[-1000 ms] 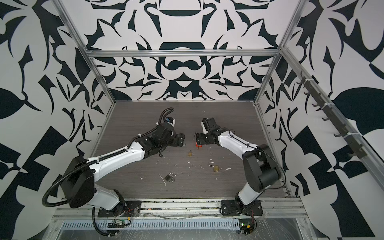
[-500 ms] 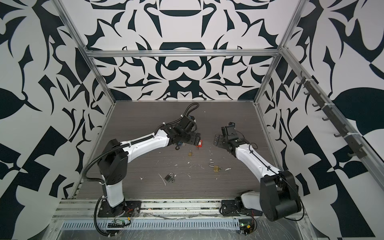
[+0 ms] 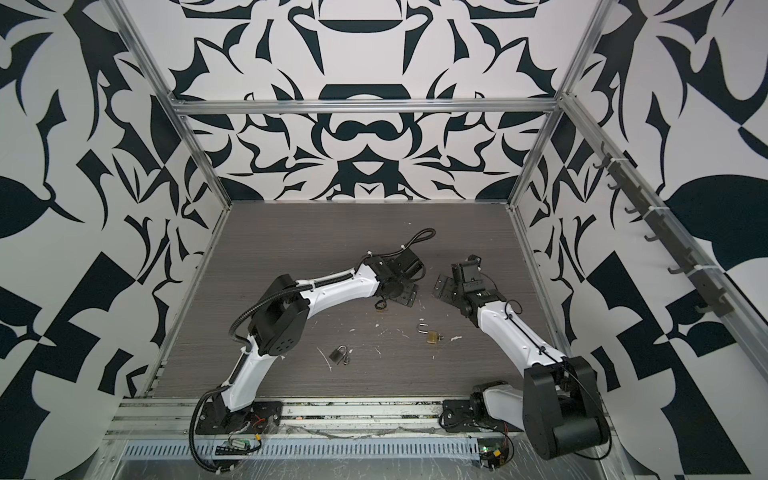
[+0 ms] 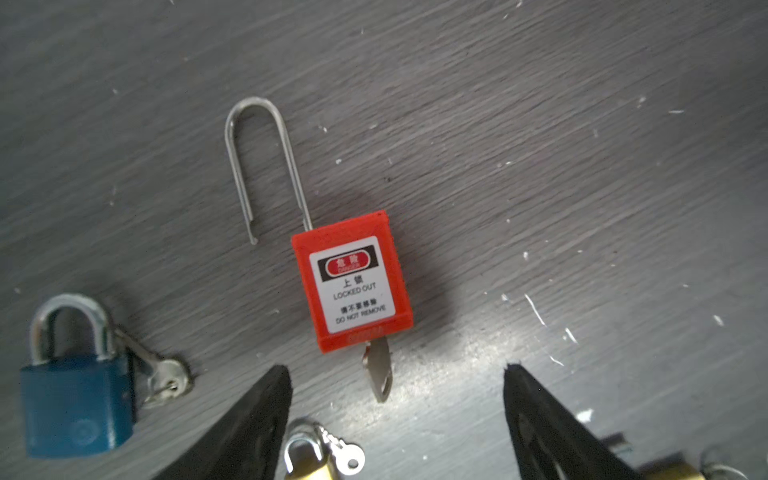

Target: Lock with the key

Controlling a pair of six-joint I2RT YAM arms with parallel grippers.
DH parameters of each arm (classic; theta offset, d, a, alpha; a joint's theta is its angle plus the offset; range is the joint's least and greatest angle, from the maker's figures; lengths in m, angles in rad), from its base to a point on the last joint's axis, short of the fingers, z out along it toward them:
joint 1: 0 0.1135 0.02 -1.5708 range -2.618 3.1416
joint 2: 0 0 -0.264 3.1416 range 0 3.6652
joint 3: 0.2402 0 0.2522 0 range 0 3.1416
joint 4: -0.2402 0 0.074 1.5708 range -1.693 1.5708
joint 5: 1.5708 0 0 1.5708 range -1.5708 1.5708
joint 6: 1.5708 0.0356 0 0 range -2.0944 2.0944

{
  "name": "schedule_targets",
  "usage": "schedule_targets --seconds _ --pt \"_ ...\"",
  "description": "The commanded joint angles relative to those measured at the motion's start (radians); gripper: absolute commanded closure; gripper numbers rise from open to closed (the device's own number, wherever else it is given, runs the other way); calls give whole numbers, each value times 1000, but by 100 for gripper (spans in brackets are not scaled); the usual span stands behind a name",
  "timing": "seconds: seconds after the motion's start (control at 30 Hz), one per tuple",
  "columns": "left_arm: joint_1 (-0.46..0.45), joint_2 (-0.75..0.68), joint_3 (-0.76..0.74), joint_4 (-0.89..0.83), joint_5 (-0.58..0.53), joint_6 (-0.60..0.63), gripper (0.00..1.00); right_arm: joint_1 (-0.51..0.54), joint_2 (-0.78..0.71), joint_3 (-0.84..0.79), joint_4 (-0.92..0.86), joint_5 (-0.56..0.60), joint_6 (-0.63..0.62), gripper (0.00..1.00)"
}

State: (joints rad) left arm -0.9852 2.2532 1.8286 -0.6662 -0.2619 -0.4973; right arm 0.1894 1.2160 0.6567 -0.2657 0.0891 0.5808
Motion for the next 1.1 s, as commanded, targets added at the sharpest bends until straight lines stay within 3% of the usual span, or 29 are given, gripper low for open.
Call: schedule_targets --seconds 0.0,0.37,0.53,0.87,1.07 --pt "2 38 46 -57 -44 -21 19 -6 -17 -9 33 -15 13 1" --pt "2 110 92 -31 -69 -15 25 -11 -1 -21 58 -45 17 1" --pt "2 134 119 -32 -71 -1 33 -13 3 -18 62 -52 18 1" --pt "2 124 124 -2 -81 54 62 -16 3 -7 55 -71 23 2" --pt "2 -24 51 104 -96 216 76 -18 -106 18 93 -154 5 2"
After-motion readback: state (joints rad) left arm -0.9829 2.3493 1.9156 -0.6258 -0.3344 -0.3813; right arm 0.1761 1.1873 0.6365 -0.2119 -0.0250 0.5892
